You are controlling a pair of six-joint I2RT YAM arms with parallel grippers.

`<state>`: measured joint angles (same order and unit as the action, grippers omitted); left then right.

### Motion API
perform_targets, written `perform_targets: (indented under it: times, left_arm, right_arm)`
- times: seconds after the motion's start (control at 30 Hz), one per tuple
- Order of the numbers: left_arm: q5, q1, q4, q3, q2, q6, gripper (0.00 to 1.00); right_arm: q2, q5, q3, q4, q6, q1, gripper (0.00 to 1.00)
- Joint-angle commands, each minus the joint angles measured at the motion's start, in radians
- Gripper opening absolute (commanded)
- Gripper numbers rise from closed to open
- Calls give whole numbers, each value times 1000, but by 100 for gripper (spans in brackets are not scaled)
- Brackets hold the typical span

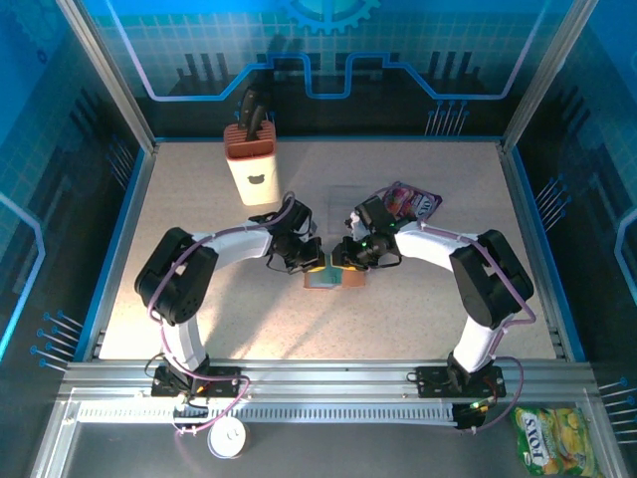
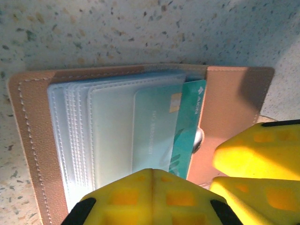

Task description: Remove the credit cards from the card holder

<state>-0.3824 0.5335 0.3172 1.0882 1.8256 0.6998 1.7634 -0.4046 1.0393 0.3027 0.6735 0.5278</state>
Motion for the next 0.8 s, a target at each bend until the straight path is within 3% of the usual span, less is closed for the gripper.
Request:
perform_targets:
  times: [0.0, 0.47, 0.77]
  left_arm:
    - [-9, 7, 26, 21, 17, -8, 0]
    - [10, -1, 47, 0, 58, -22, 0]
    - [16, -1, 48, -13, 58, -22, 0]
  right_arm:
    - [7, -26, -15, -17, 6, -10, 31]
    - [61, -80, -75, -90, 14, -49, 37]
    - [64, -178, -106, -205, 53, -66, 35]
